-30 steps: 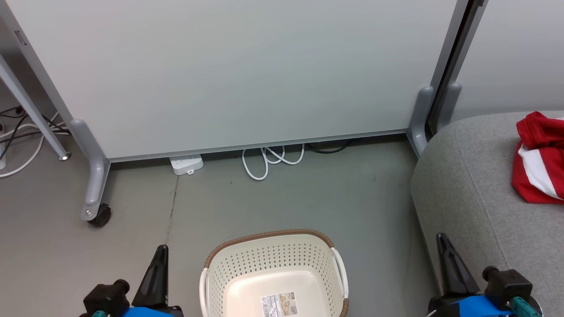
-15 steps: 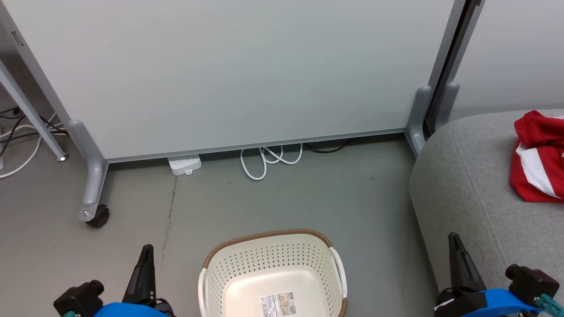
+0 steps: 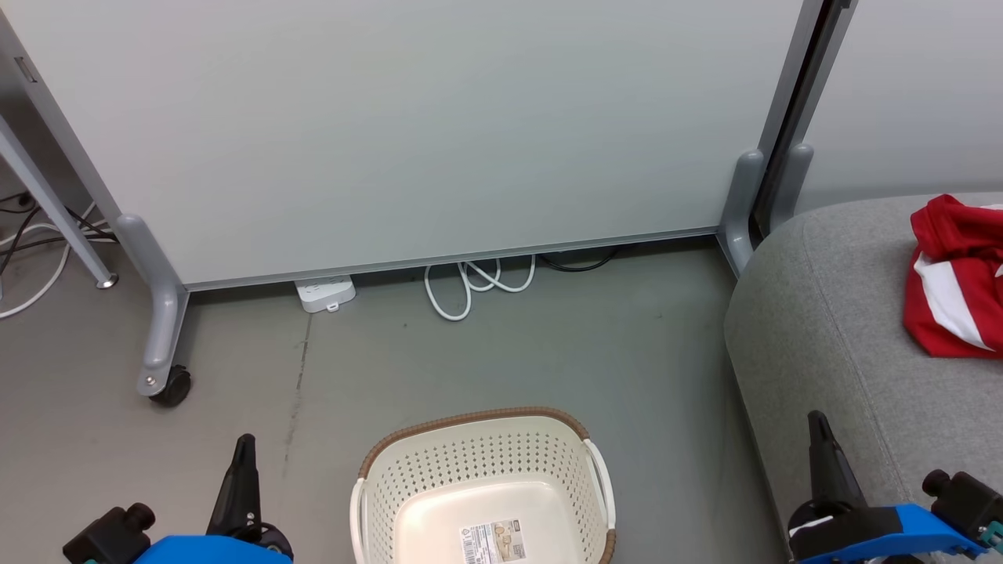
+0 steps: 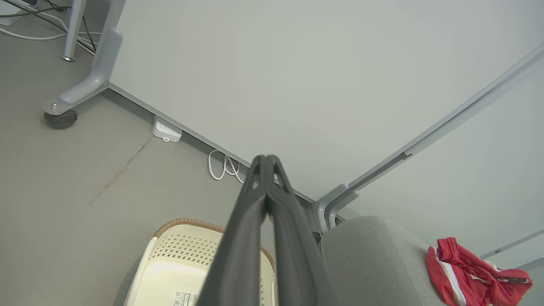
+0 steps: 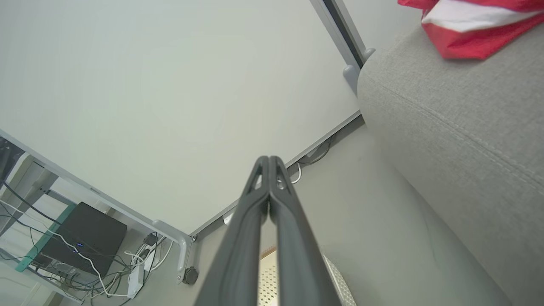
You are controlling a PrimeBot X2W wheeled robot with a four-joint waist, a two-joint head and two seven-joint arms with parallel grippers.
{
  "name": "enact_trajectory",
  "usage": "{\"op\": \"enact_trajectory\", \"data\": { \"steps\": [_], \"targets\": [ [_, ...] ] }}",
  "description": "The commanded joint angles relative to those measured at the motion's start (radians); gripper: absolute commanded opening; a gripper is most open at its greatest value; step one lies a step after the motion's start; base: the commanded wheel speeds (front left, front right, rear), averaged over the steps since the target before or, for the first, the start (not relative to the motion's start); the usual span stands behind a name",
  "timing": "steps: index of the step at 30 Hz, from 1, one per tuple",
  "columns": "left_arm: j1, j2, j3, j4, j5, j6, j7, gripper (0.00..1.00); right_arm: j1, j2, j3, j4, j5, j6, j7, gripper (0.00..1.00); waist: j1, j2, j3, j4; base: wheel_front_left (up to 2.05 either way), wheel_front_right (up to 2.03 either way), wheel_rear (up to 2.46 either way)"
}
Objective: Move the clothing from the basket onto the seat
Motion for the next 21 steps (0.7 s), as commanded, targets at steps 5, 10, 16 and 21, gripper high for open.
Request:
{"op": "enact_trajectory", "data": {
  "steps": [5,10,16,21],
  "targets": [
    [-0.031,0.004,0.017,-0.022,-0.088,-0.004,0.022,0.00,-0.036,-0.001,-0.009,-0.019,0.100,0.000,0.023,0.00,-0.0001,0.0000,0.000,-0.002,0.00,0.00,0.00],
    [-0.033,0.005,0.026,-0.027,-0.150,-0.005,0.039,0.00,-0.041,-0.001,-0.014,-0.020,0.169,0.000,0.041,0.00,-0.0001,0.0000,0.001,-0.004,0.00,0.00,0.00],
    [-0.034,0.005,0.034,-0.031,-0.222,-0.007,0.059,0.00,-0.047,-0.001,-0.019,-0.020,0.248,0.000,0.060,0.00,-0.0001,0.0000,0.001,-0.006,0.00,0.00,0.00],
    [-0.036,0.005,0.043,-0.035,-0.278,-0.008,0.074,0.00,-0.052,-0.001,-0.024,-0.021,0.311,0.000,0.077,0.00,-0.0001,0.0000,0.001,-0.008,0.00,0.00,0.00]
  ]
}}
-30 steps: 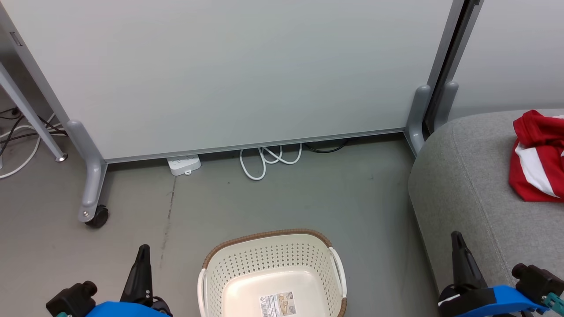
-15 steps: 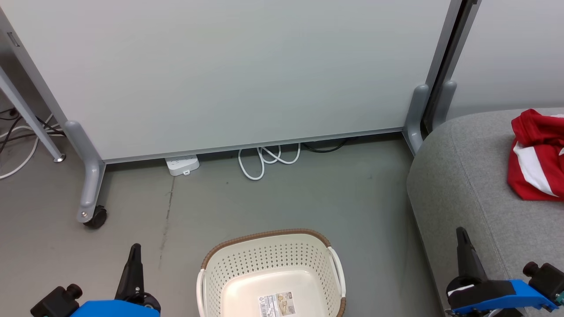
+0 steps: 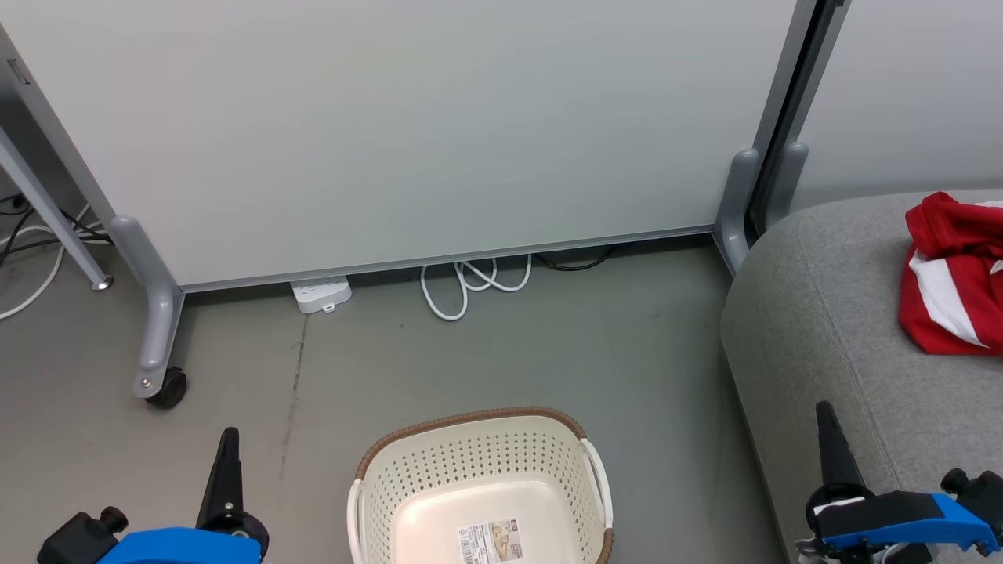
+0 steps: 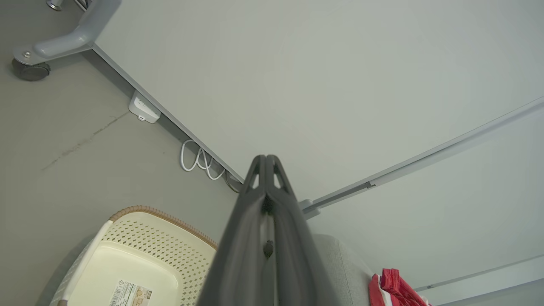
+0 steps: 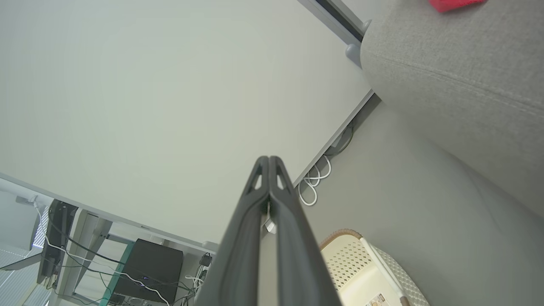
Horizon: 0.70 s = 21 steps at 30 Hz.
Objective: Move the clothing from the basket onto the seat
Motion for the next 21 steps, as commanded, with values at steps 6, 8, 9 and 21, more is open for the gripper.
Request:
{"op": "enact_trajectory", "data": {
  "steps": [6,8,9,21],
  "targets": [
    [-0.027,0.005,0.018,-0.018,-0.086,-0.007,0.022,0.00,-0.031,-0.001,-0.008,-0.014,0.095,0.000,0.026,0.00,-0.0001,0.0000,0.000,-0.002,0.00,0.00,0.00],
    [-0.028,0.005,0.021,-0.019,-0.106,-0.007,0.028,0.00,-0.033,-0.001,-0.010,-0.014,0.119,0.000,0.032,0.00,-0.0001,0.0000,0.001,-0.003,0.00,0.00,0.00],
    [-0.028,0.006,0.022,-0.020,-0.116,-0.008,0.030,0.00,-0.034,-0.001,-0.011,-0.014,0.130,0.000,0.034,0.00,-0.0001,0.0000,0.001,-0.004,0.00,0.00,0.00],
    [-0.032,0.006,0.038,-0.028,-0.231,-0.010,0.062,0.00,-0.045,-0.001,-0.019,-0.015,0.258,0.000,0.066,0.00,-0.0001,0.0000,0.001,-0.008,0.00,0.00,0.00]
  ]
}}
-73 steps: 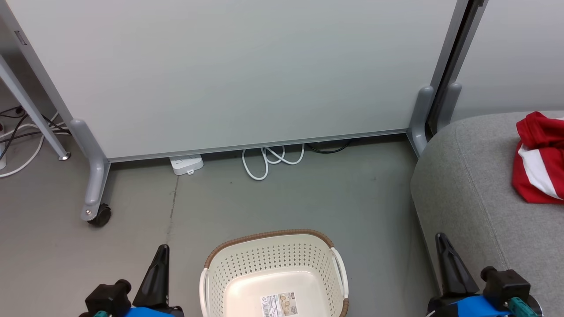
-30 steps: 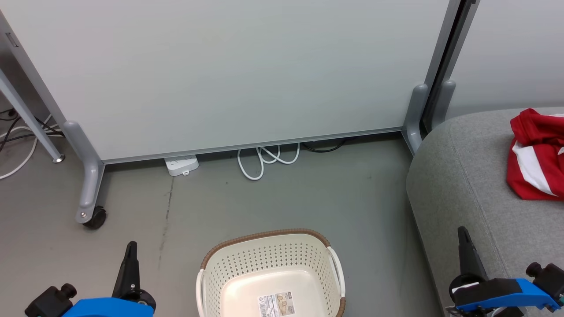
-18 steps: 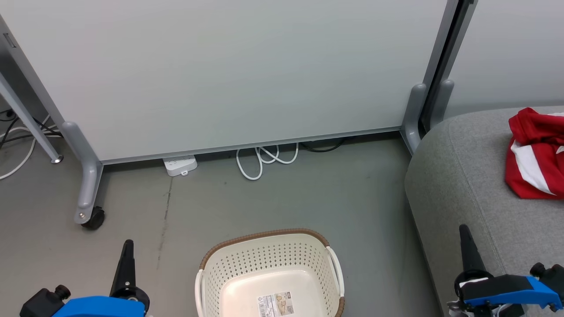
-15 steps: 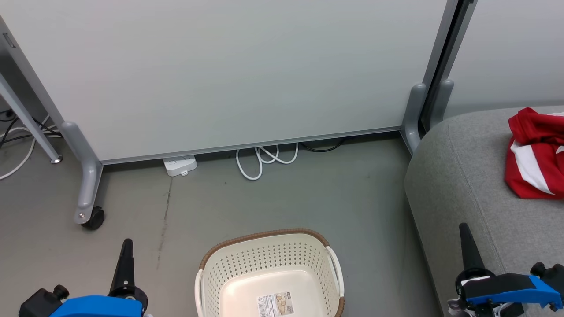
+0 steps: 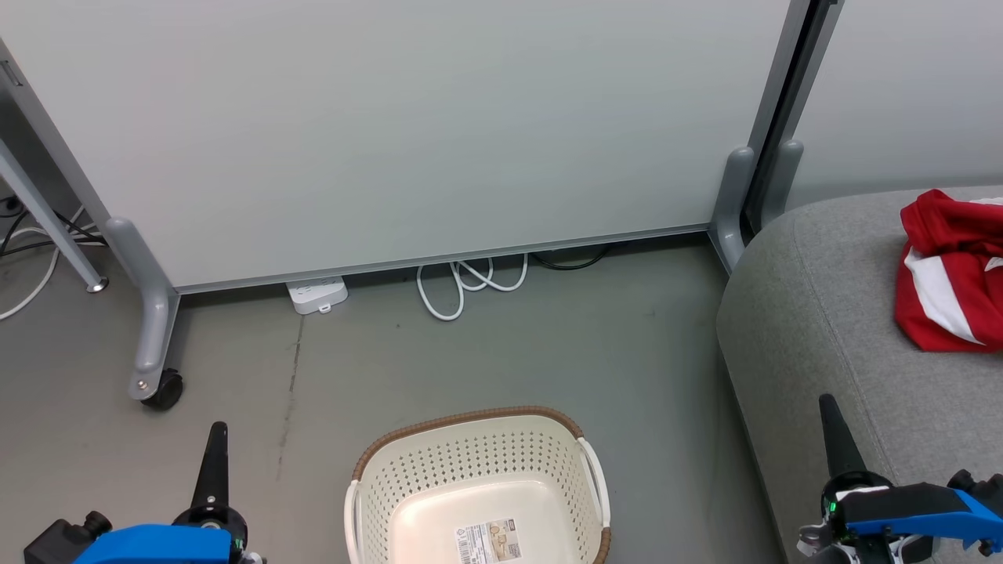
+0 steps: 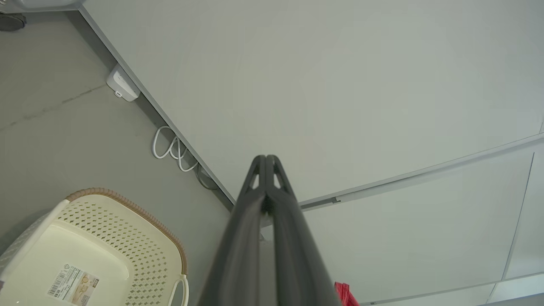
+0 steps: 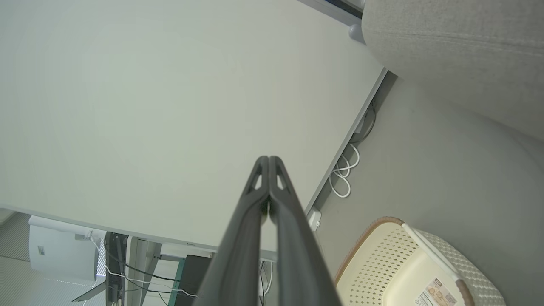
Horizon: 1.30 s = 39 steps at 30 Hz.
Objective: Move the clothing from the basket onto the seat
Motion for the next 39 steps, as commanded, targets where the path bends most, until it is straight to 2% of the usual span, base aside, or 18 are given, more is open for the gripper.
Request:
{"op": "enact_trajectory", "data": {
  "steps": [1,39],
  "targets": [
    [-0.025,0.006,0.009,-0.014,-0.028,-0.009,0.009,0.00,-0.029,-0.001,-0.005,-0.010,0.034,0.000,0.008,0.00,-0.0001,0.0000,0.000,-0.001,0.00,0.00,0.00],
    [-0.029,0.007,0.050,-0.031,-0.314,-0.013,0.088,0.00,-0.046,0.000,-0.026,-0.013,0.354,0.000,0.088,0.00,-0.0001,0.0000,0.002,-0.014,0.00,0.00,0.00]
  ]
}}
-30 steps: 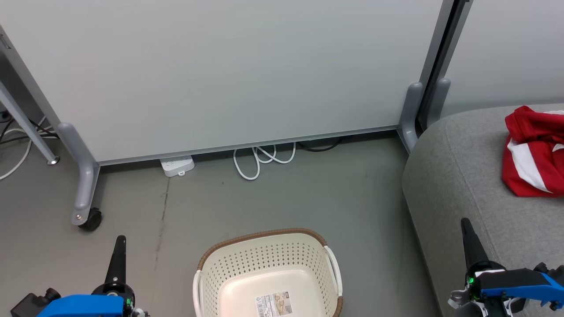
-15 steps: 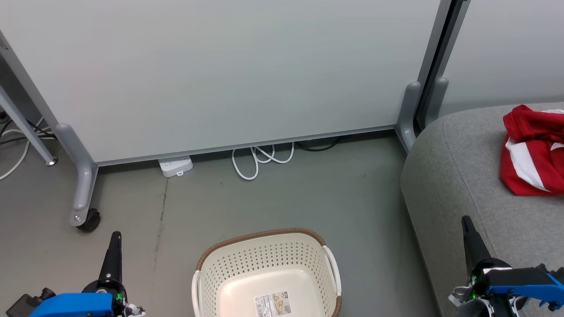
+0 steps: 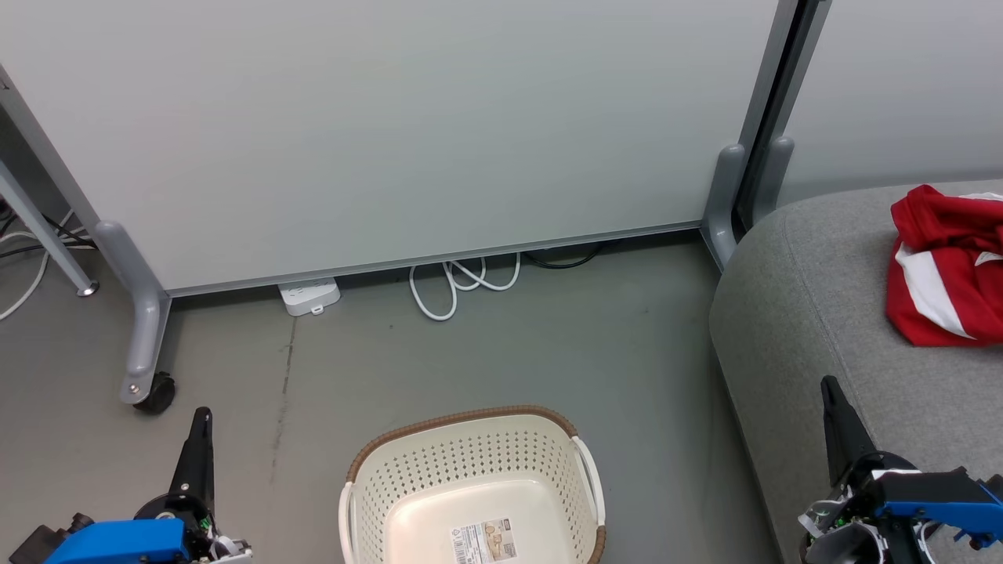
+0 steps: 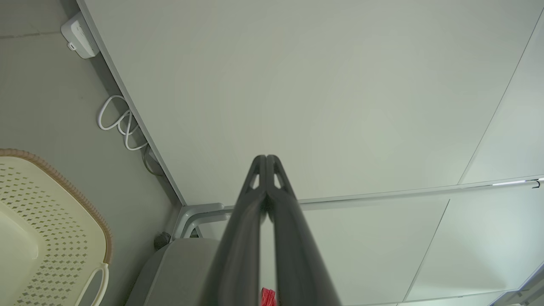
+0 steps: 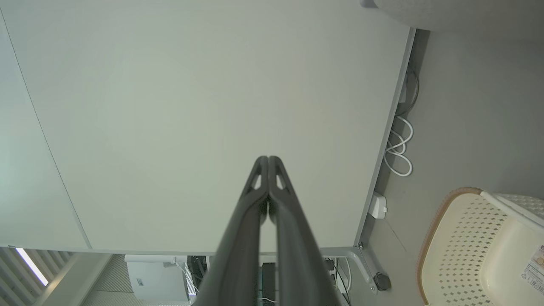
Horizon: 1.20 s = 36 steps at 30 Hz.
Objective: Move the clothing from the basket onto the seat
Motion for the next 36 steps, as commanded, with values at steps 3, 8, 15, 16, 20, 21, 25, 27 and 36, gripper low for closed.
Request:
{"op": "enact_trajectory", "data": {
  "steps": [3,8,15,16,20,21,25,27,36],
  "targets": [
    [-0.014,0.006,0.012,-0.008,-0.030,-0.006,0.010,0.00,-0.014,0.000,-0.005,-0.006,0.036,0.000,0.011,0.00,0.0001,0.0000,0.000,-0.001,0.00,0.00,0.00],
    [-0.014,0.006,0.016,-0.010,-0.063,-0.007,0.019,0.00,-0.015,0.000,-0.007,-0.006,0.071,0.000,0.020,0.00,0.0001,0.0000,0.000,-0.003,0.00,0.00,0.00],
    [-0.015,0.006,0.017,-0.011,-0.084,-0.007,0.025,0.00,-0.018,0.000,-0.009,-0.006,0.095,0.000,0.026,0.00,0.0001,0.0000,0.001,-0.005,0.00,0.00,0.00],
    [-0.015,0.006,0.017,-0.011,-0.084,-0.007,0.025,0.00,-0.018,0.000,-0.008,-0.006,0.095,0.000,0.026,0.00,0.0001,0.0000,0.001,-0.005,0.00,0.00,0.00],
    [-0.015,0.006,0.017,-0.011,-0.085,-0.007,0.025,0.00,-0.018,0.000,-0.008,-0.006,0.095,0.000,0.026,0.00,0.0001,0.0000,0.001,-0.005,0.00,0.00,0.00],
    [-0.015,0.006,0.017,-0.011,-0.084,-0.007,0.025,0.00,-0.018,0.000,-0.008,-0.006,0.095,0.000,0.026,0.00,0.0001,0.0000,0.001,-0.005,0.00,0.00,0.00],
    [-0.015,0.006,0.017,-0.011,-0.084,-0.007,0.025,0.00,-0.018,0.000,-0.008,-0.006,0.096,0.000,0.026,0.00,0.0001,0.0000,0.001,-0.005,0.00,0.00,0.00],
    [-0.015,0.006,0.017,-0.011,-0.085,-0.007,0.025,0.00,-0.018,0.000,-0.008,-0.006,0.095,0.000,0.026,0.00,0.0001,0.0000,0.001,-0.005,0.00,0.00,0.00],
    [-0.015,0.006,0.016,-0.011,-0.084,-0.007,0.025,0.00,-0.018,0.000,-0.008,-0.006,0.095,0.000,0.026,0.00,0.0001,0.0000,0.001,-0.005,0.00,0.00,0.00]
  ]
}}
